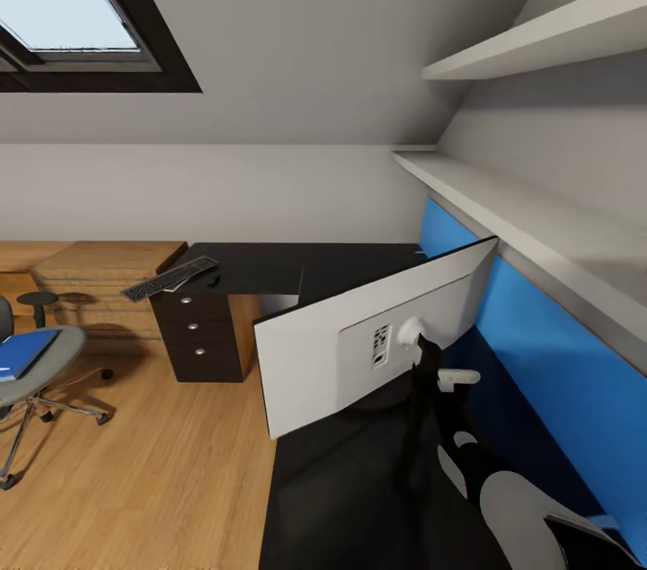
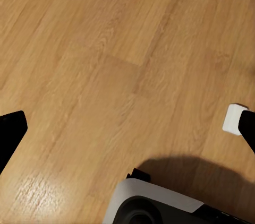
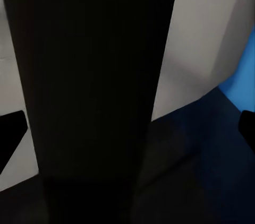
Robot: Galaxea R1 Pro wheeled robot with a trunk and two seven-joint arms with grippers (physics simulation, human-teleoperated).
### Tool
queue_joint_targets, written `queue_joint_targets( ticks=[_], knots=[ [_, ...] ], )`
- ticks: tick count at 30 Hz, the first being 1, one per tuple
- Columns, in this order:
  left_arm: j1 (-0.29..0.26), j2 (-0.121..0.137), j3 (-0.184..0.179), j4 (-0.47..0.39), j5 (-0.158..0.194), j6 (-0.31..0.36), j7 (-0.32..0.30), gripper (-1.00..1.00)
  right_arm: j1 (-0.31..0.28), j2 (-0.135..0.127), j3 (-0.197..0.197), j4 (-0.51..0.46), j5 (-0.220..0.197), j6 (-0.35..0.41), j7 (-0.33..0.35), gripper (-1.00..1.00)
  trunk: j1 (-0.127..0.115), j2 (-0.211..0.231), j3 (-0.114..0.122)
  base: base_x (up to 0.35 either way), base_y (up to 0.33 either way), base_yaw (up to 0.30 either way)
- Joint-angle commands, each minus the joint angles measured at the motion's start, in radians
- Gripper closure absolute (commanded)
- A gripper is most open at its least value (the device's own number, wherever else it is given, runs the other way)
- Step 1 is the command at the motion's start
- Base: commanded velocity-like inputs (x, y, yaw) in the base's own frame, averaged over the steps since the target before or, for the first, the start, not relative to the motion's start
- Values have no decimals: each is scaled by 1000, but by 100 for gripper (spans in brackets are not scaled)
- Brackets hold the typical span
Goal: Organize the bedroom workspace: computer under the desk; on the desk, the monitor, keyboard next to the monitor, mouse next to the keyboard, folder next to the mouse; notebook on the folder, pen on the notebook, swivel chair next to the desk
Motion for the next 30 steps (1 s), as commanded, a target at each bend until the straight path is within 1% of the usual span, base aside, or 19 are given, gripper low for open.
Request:
queue_joint_targets(
  ticks=[1,8,18,26,30],
  knots=[
    [-1,0,-2,0,-4,-2,6,-100,-1,0,-4,1,11,-2,-7,-100,1,-2,-2,-24,0,0],
    [-1,0,-2,0,-4,-2,6,-100,-1,0,-4,2,11,-2,-7,-100,1,-2,-2,-78,0,0],
    [-1,0,-2,1,-4,-2,6,-100,-1,1,-4,3,11,-2,-7,-100,1,-2,-2,-264,60,0],
    [-1,0,-1,1,-4,-2,8,-100,-1,6,3,5,11,-2,-7,-100,1,-2,-2,-298,92,0],
    [-1,0,-1,1,-3,-1,8,-100,-1,10,4,6,10,-2,-7,-100,1,-2,-2,-141,47,0]
  ],
)
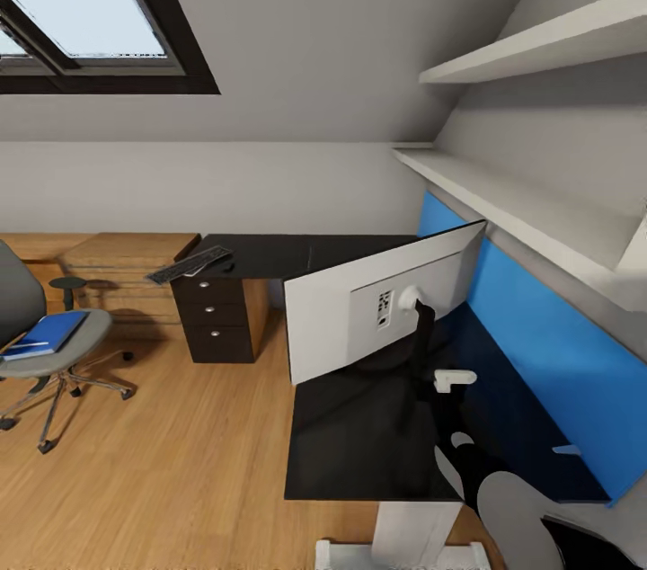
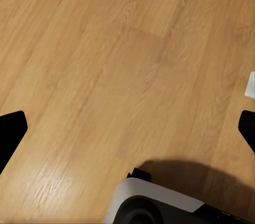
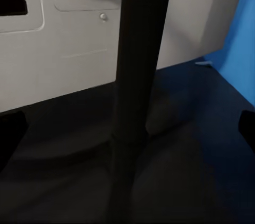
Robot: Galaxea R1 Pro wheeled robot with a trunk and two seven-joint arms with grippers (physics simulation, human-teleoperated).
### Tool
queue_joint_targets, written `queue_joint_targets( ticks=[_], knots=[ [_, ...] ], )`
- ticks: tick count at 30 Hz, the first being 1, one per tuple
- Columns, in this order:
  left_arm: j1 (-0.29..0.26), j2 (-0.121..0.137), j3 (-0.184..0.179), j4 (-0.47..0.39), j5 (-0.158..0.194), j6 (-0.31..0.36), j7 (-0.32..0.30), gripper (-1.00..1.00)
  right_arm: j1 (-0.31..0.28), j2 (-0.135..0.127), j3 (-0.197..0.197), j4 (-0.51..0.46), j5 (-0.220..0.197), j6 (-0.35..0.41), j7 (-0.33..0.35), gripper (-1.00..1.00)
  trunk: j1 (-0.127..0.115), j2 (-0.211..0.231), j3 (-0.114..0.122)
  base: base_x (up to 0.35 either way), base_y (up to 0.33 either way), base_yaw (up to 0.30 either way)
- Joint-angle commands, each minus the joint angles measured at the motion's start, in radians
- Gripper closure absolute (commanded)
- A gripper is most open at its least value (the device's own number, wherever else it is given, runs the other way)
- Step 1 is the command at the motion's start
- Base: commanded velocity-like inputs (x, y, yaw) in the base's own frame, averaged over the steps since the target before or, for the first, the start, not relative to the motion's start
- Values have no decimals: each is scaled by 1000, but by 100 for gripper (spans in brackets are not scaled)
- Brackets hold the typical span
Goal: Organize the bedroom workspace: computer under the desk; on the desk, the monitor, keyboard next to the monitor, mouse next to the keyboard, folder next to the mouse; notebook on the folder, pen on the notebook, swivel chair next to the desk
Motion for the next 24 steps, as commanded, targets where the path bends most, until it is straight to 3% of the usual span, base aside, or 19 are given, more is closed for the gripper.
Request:
queue_joint_targets(
  ticks=[1,11,24],
  knots=[
    [-1,0,-2,0,-4,-2,6,-100,-1,1,-4,1,11,-2,-7,-100,0,-2,-2,-68,22,0],
    [-1,0,-2,0,-4,0,7,-100,-1,2,-3,1,10,-1,-8,-100,0,-2,-2,-11,4,0],
    [-1,0,0,0,-2,1,8,-100,-1,4,-3,1,9,-2,-9,-100,0,-2,-2,-243,234,0]
  ],
)
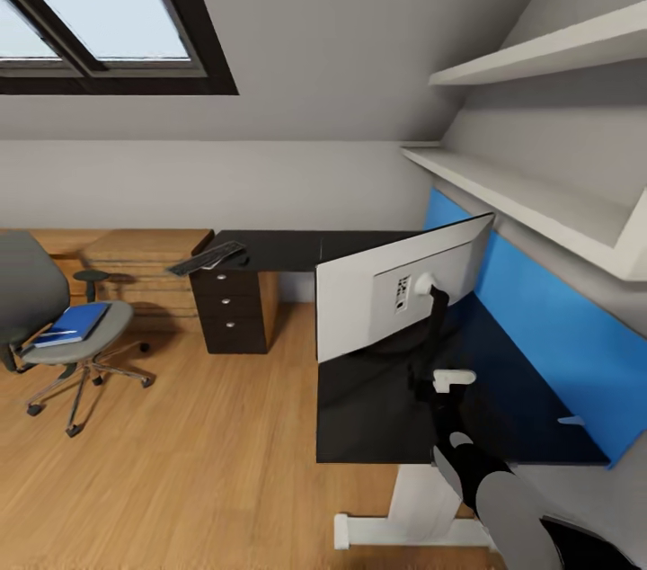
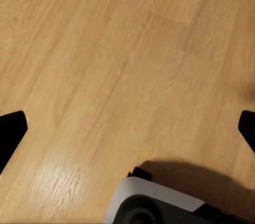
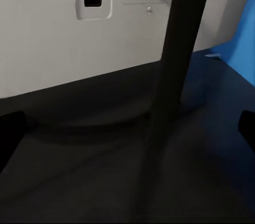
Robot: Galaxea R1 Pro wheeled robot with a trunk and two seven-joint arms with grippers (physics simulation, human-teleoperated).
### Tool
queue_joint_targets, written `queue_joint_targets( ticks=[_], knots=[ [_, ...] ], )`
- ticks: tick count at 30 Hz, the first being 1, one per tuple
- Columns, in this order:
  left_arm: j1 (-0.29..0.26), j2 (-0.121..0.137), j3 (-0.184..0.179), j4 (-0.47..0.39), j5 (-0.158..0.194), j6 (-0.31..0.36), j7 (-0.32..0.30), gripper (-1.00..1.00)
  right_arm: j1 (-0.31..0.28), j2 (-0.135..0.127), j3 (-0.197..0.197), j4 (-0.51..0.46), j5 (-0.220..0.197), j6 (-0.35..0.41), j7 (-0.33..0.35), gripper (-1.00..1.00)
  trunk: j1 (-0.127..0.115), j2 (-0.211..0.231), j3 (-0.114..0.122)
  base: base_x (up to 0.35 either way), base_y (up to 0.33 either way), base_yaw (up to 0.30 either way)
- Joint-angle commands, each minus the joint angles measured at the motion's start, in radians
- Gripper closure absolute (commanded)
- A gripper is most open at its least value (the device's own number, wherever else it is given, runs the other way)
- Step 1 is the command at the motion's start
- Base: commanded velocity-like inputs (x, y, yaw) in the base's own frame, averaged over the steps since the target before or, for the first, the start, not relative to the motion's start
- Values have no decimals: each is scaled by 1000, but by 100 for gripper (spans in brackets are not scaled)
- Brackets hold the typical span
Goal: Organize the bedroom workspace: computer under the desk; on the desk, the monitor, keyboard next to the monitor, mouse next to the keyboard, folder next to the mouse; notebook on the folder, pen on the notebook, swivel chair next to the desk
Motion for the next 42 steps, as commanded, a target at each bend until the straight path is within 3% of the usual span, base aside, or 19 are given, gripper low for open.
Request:
queue_joint_targets(
  ticks=[1,15,19,24,28,37,40,42],
  knots=[
    [-1,0,-2,0,-4,-2,6,-100,-1,2,-4,1,11,-2,-7,-100,0,-2,-2,-253,246,0],
    [-1,6,-1,1,-4,-2,6,-100,0,37,-1,-8,11,-2,-42,-100,0,-2,-2,-250,246,0],
    [-1,6,0,1,-4,-2,6,-100,0,63,0,-17,12,1,-87,-100,0,-2,-2,-208,232,0],
    [-1,6,0,0,-4,-1,6,-100,0,119,2,-48,13,33,-165,-100,0,-2,-2,-125,140,0],
    [-1,5,0,0,-4,0,6,-100,0,154,13,-73,9,153,-212,-100,0,-2,-2,-41,46,0],
    [-1,4,0,0,-4,0,6,-100,-1,154,25,-221,-2,486,-236,-100,0,-2,-2,-9,11,0],
    [-1,3,-1,0,-5,-1,6,-100,-2,154,29,-323,-29,625,-234,-100,0,-2,-2,-1,1,0],
    [-1,4,-1,0,-5,-2,6,-100,-2,154,31,-361,-55,660,-234,-100,0,-2,-2,0,0,0]
  ],
)
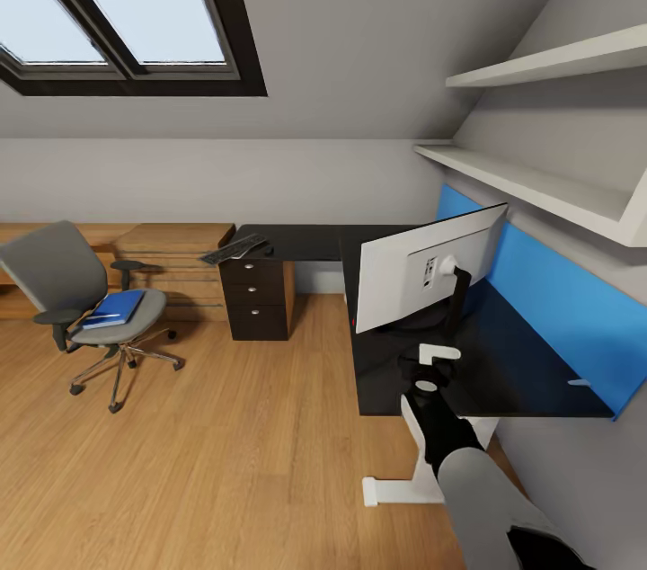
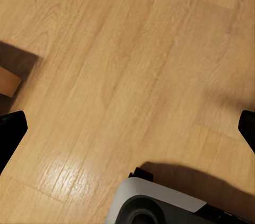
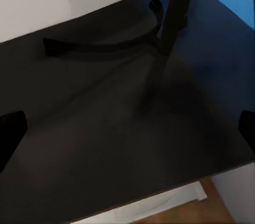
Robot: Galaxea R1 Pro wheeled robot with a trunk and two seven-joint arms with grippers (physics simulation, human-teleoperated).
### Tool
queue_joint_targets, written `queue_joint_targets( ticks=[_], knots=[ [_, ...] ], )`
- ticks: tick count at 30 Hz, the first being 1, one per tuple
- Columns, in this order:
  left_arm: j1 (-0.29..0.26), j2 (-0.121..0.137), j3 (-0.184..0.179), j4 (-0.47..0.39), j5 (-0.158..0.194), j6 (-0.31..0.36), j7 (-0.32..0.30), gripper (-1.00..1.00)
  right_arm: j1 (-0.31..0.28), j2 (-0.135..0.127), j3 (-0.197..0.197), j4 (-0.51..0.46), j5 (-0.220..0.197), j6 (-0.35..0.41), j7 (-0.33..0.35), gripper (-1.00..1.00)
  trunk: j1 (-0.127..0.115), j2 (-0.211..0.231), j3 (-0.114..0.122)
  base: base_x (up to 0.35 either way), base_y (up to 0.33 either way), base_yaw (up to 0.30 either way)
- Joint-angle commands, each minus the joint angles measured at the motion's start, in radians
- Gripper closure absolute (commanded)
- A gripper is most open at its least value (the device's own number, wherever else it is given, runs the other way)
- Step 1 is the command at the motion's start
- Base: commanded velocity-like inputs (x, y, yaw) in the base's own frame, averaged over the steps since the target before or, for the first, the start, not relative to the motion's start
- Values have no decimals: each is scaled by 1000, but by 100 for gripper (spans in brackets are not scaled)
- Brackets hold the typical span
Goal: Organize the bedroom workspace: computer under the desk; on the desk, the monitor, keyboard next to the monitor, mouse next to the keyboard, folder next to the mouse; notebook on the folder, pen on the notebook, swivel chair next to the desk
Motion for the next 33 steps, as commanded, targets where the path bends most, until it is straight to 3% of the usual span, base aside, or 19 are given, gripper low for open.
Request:
queue_joint_targets(
  ticks=[1,4,6,7,9,10,13,23,33],
  knots=[
    [-1,0,-2,0,-4,-2,6,-100,-1,1,-3,-7,4,12,1,-100,1,-2,-2,0,0,0],
    [-1,0,-3,0,-5,-5,5,-100,0,1,60,-25,-12,2,48,-100,1,-2,-2,0,94,0],
    [-1,-1,-4,0,-6,-7,5,-100,4,1,162,-31,-13,-76,35,-100,1,-2,-2,0,246,0],
    [-1,-1,-3,0,-6,-7,5,-100,4,1,179,-32,-13,-86,24,-100,1,-2,-2,0,271,0],
    [-1,-1,-3,-1,-6,-7,5,-100,6,1,261,-35,-14,-119,-73,-100,1,-2,-2,0,286,0],
    [-1,-1,-3,0,-6,-7,5,-100,6,1,276,-36,-14,-123,-99,-100,1,-2,-2,0,293,0],
    [-1,0,-3,0,-6,-7,5,-100,8,1,384,-44,-18,-138,-268,-100,1,-2,-2,0,298,0],
    [-1,-1,-3,0,-6,-7,5,-100,67,1,436,-142,-34,-141,-298,-100,1,-2,-2,120,261,0],
    [-1,-7,-4,-1,-6,-9,6,-100,70,1,461,-144,-36,-116,-299,-100,1,-2,-2,0,0,0]
  ],
)
